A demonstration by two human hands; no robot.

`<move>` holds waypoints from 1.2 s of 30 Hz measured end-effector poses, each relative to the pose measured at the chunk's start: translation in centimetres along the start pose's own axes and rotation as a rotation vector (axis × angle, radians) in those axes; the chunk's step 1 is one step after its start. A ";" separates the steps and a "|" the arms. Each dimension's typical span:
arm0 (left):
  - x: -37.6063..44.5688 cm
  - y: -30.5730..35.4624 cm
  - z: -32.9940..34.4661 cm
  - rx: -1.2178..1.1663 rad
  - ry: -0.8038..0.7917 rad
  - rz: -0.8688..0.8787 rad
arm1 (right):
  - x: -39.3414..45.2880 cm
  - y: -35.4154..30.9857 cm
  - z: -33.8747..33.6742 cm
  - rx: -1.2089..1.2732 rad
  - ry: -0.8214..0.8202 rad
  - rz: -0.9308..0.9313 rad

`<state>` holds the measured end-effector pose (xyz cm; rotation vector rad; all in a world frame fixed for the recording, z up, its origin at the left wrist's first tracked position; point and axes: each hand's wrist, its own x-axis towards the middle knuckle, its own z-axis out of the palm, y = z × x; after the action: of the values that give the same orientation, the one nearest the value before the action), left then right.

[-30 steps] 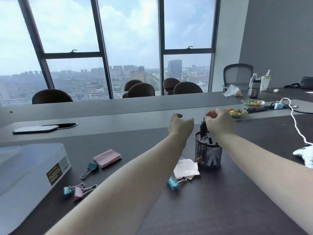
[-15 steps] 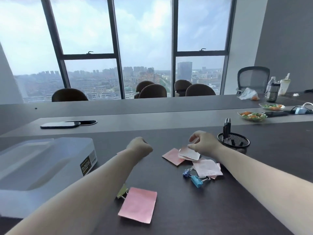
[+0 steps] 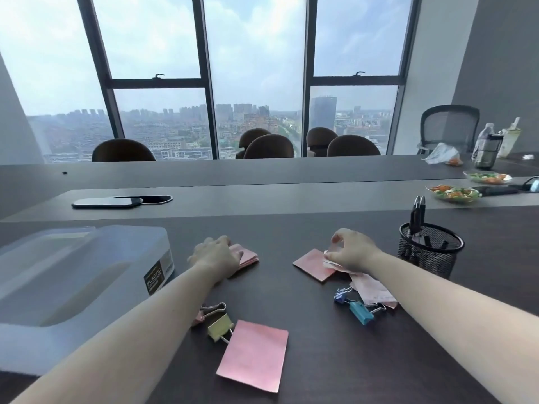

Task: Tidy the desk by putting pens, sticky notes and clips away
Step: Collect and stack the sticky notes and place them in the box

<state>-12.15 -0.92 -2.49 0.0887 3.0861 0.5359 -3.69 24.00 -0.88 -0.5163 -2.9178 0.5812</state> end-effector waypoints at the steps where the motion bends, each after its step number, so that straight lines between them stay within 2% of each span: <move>1: 0.3 -0.2 0.3 0.000 -0.022 -0.008 | 0.1 0.1 0.1 -0.012 -0.010 0.026; 5: 0.9 -0.4 1.1 -0.050 -0.091 -0.056 | 0.4 0.6 0.2 -0.022 -0.049 0.133; 8: 1.1 -0.1 1.3 0.031 -0.057 -0.061 | 0.8 0.8 0.4 -0.037 -0.124 0.187; 11: 1.9 0.0 1.0 0.035 -0.036 -0.072 | 1.1 0.5 0.2 -0.080 -0.131 0.206; 16: 3.0 0.5 0.3 -0.035 -0.089 -0.102 | 1.5 0.3 -0.3 0.135 -0.240 0.214; 20: 2.7 0.8 0.4 -0.130 -0.068 -0.065 | 1.2 0.0 -0.7 0.148 -0.291 0.239; 22: 2.4 1.1 0.5 -0.196 0.000 -0.040 | 1.0 0.1 -0.7 0.088 -0.247 0.202; 27: 1.2 1.7 0.4 -0.524 0.152 0.034 | 0.9 0.9 0.1 0.160 -0.125 0.130; 36: 0.0 0.6 -1.8 -0.722 0.184 0.003 | 1.2 0.1 -1.0 0.402 0.214 0.003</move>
<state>-12.20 -0.96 -0.56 0.0357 2.8303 1.6810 -4.59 24.85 0.08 -0.4928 -2.5064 1.0124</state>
